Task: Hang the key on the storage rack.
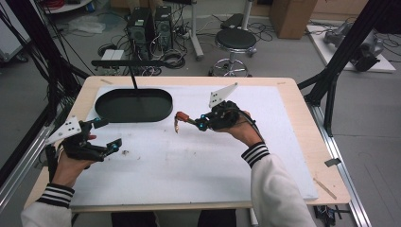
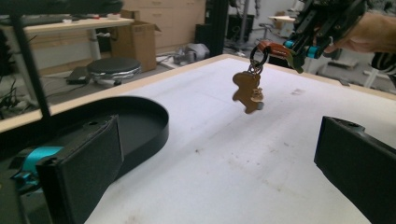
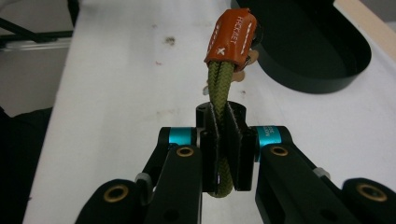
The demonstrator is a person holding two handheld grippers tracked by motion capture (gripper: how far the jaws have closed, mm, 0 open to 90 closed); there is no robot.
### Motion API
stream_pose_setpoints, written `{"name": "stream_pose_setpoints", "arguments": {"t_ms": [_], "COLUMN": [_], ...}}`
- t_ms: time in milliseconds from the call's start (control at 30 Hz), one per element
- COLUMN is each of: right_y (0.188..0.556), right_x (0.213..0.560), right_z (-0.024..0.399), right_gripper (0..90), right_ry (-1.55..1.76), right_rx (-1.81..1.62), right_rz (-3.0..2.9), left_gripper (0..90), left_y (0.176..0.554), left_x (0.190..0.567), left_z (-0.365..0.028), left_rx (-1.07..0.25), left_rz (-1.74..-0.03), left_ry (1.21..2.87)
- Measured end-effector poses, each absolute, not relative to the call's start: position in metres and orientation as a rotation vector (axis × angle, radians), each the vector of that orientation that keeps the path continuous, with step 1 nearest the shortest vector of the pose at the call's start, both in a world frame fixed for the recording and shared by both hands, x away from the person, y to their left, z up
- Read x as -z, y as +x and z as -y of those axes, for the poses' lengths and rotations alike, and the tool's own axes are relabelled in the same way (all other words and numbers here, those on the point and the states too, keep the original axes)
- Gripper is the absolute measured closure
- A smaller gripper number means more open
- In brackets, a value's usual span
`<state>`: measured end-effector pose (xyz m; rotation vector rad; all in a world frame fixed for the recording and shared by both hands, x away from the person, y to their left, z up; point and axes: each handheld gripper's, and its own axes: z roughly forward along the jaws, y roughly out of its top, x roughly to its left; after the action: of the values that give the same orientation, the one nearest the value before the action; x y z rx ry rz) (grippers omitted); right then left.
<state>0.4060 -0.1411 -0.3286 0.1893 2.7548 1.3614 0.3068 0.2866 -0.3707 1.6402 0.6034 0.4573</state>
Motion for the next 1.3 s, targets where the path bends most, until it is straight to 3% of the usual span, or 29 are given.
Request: {"name": "stream_pose_setpoints", "arguments": {"t_ms": [633,833,867,900,1300], "right_y": [0.386,0.381,0.38,0.379,0.376], "right_x": [0.331,0.329,0.329,0.329,0.33], "right_z": [0.153,0.152,0.151,0.151,0.146], "right_gripper": [84.7,84.7,84.7,84.7,84.7], "right_ry": [0.034,-0.007,-0.016,-0.022,-0.053], "right_rx": [-1.49,-1.503,-1.504,-1.5,-1.482], "right_rz": [-2.7,-2.69,-2.691,-2.691,-2.715], "left_gripper": [2.9,3.1,12.6,14.3,14.6], "left_y": [0.347,0.355,0.356,0.356,0.364], "left_x": [0.307,0.3,0.299,0.298,0.3], "left_z": [-0.203,-0.182,-0.179,-0.176,-0.144], "left_rx": [-0.29,-0.241,-0.238,-0.235,-0.181], "left_rz": [-0.244,-0.156,-0.132,-0.116,-0.019], "left_ry": [1.939,1.976,1.981,1.991,2.071]}}
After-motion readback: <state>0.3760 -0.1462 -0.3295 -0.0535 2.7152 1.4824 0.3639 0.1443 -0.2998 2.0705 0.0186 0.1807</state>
